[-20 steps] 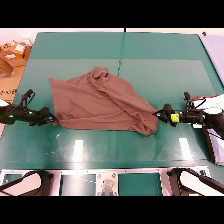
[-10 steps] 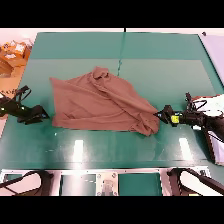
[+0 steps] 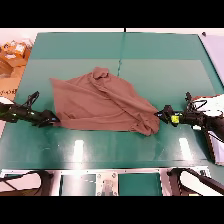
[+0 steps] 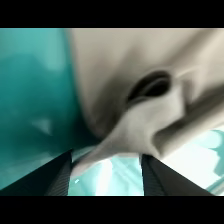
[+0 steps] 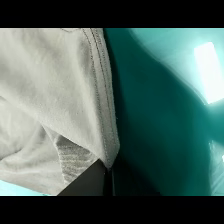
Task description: Fold the shirts.
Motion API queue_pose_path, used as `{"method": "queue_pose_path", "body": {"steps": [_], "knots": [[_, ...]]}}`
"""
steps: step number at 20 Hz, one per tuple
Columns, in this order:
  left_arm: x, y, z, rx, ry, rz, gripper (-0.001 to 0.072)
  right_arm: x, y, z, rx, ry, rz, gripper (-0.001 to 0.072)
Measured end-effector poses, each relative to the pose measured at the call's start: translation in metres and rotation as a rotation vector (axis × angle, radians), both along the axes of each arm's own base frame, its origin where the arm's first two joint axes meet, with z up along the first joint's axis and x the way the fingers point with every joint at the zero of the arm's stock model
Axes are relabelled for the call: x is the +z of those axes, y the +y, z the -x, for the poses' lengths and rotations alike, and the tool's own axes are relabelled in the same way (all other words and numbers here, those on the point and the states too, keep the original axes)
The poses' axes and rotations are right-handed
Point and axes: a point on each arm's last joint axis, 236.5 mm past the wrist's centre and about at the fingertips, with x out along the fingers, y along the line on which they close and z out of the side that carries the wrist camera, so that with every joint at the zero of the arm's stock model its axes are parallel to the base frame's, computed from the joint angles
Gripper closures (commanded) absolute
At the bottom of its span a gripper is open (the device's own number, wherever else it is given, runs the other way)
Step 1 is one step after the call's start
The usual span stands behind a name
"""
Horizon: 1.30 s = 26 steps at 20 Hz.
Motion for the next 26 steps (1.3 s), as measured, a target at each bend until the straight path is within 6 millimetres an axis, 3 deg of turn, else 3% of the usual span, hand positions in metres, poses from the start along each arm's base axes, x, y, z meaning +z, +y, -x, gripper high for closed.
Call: {"method": "queue_pose_path", "body": {"steps": [1,4,5,12,14,15,21,23,26], "knots": [[-0.001,-0.002,-0.001,-0.004,-0.009,0.011,0.0469,0.000,0.000,0.000,-0.001,0.000,-0.001,0.0696],[-0.004,-0.008,0.006,-0.048,0.001,0.037,0.0500,0.000,0.000,0.000,-0.001,-0.001,-0.001,0.0696],[-0.003,-0.009,0.009,-0.060,0.005,0.047,0.0676,0.000,0.000,0.000,-0.001,-0.002,0.000,0.0696],[0.002,-0.015,0.015,-0.093,0.012,0.079,0.0684,0.001,0.003,0.002,0.012,0.005,-0.012,0.0686],[0.002,-0.015,0.016,-0.094,0.015,0.080,0.0684,0.002,0.006,0.005,0.022,0.010,-0.021,0.0515],[0.002,-0.015,0.016,-0.092,0.017,0.080,0.0684,0.003,0.007,0.006,0.030,0.014,-0.028,0.0469],[0.002,-0.015,0.019,-0.095,0.034,0.081,0.0683,0.008,0.021,0.020,0.088,0.043,-0.081,0.0467],[0.002,-0.015,0.020,-0.096,0.036,0.081,0.0683,0.010,0.024,0.024,0.106,0.053,-0.094,0.0424],[0.002,-0.015,0.020,-0.095,0.039,0.080,0.0684,0.007,0.026,0.033,0.132,0.080,-0.094,0.0417]]}}
